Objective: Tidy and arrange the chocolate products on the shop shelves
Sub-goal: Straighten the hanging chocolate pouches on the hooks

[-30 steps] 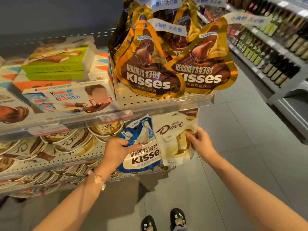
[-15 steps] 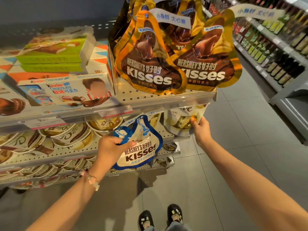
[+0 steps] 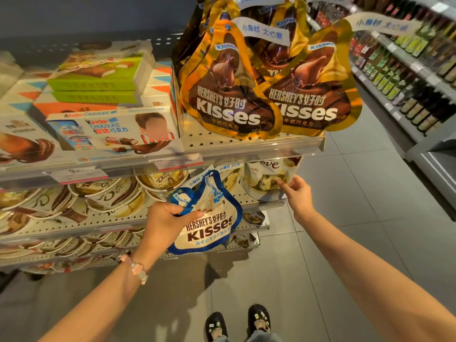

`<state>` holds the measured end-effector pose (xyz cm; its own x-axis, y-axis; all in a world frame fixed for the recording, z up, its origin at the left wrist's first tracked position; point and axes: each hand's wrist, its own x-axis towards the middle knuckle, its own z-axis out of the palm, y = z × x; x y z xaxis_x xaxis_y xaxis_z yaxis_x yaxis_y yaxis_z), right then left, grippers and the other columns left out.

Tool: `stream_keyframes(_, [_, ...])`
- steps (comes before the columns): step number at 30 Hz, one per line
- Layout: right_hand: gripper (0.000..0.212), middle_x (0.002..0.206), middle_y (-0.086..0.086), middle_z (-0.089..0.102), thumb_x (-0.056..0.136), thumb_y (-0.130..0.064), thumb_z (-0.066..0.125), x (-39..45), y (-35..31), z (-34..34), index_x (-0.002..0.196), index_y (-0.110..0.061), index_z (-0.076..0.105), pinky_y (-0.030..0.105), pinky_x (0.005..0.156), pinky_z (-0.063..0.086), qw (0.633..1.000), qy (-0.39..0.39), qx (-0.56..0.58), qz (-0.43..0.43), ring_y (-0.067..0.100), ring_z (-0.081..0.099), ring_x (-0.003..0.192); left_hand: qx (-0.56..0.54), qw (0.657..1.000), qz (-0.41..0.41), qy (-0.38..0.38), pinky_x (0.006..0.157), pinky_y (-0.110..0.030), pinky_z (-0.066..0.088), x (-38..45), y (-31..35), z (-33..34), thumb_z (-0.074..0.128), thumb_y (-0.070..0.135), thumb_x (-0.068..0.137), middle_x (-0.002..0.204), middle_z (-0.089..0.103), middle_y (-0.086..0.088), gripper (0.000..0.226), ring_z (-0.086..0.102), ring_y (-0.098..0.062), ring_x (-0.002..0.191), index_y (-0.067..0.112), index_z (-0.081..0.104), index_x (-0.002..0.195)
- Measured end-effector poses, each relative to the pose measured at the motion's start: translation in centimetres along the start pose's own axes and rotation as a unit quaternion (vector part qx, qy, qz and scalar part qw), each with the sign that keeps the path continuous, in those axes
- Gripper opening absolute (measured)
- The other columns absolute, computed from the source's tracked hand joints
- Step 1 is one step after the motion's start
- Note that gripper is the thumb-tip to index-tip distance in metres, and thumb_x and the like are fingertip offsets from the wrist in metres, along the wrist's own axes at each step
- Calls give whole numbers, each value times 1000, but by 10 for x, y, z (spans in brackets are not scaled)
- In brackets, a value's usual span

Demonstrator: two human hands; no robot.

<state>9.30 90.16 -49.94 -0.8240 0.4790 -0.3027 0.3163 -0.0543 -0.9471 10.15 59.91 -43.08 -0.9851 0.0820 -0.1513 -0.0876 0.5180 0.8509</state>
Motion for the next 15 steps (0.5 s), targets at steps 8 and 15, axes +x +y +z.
stream_keyframes(8, [33,103,8,57,87,-4,59,-55,-3,-5,119,-5,50,23,80,44,994,47,-16,96,19,53,95,31,999,31,-6,35,-11,26,-8,10,-5,84,16,63,29,45,12,47,41,-2,29,30,54,30])
stream_keyframes(15, [14,91,1,61,82,-7,67,-117,-86,15,91,-15,60,20,70,53,962,-232,-96,-104,13,60,89,41,997,39,-43,53,-27,34,-14,56,-30,86,32,59,53,61,-18,39,51,-18,50,2,63,51])
